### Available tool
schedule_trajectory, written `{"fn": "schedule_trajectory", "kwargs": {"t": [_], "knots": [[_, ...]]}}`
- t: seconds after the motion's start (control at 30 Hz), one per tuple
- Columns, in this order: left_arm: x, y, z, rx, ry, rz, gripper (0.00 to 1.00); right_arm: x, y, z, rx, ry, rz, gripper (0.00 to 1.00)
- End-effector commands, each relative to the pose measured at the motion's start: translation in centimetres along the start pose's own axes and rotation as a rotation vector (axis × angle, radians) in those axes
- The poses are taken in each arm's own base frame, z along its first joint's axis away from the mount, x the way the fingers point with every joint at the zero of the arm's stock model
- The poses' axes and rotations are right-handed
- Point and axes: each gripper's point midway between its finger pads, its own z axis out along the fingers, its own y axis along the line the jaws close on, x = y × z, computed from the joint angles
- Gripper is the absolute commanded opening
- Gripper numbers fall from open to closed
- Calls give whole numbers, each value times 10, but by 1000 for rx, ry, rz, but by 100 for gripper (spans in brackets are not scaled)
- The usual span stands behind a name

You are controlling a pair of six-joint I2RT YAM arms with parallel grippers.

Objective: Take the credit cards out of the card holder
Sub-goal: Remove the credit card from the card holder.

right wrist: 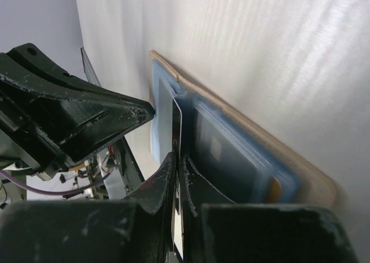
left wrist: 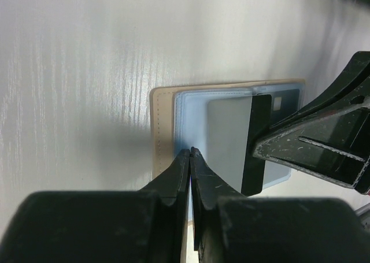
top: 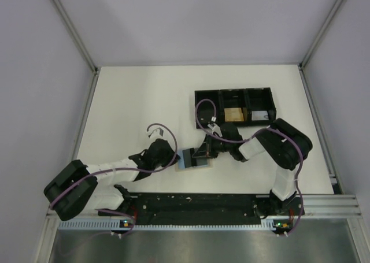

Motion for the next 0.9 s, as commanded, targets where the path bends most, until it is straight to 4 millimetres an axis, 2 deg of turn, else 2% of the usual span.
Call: {"fn": "schedule_trajectory", "kwargs": {"t": [0.0,0.27,0.47,0.6,0.73,0.87], "knots": [[10,19,-1,-47,36,3,6,-14,-5,-21,-5,-66,-26,0],[5,16,-5,-32,21,14,6,-20,-10,-51,16,-119,-29,0],[-7,5,-13,10,-24,38,11,-23,1,-65,-4,-148,-44,0],[-20,-12,-25,92,-73,113,31,-24,14,-72,-32,-164,-57,0],[-39,-38,-45,214,-152,223,68,-25,30,-79,-74,-175,-66,0],[-52,-61,-63,323,-220,324,89,-24,53,-87,-159,-178,-89,0]]}}
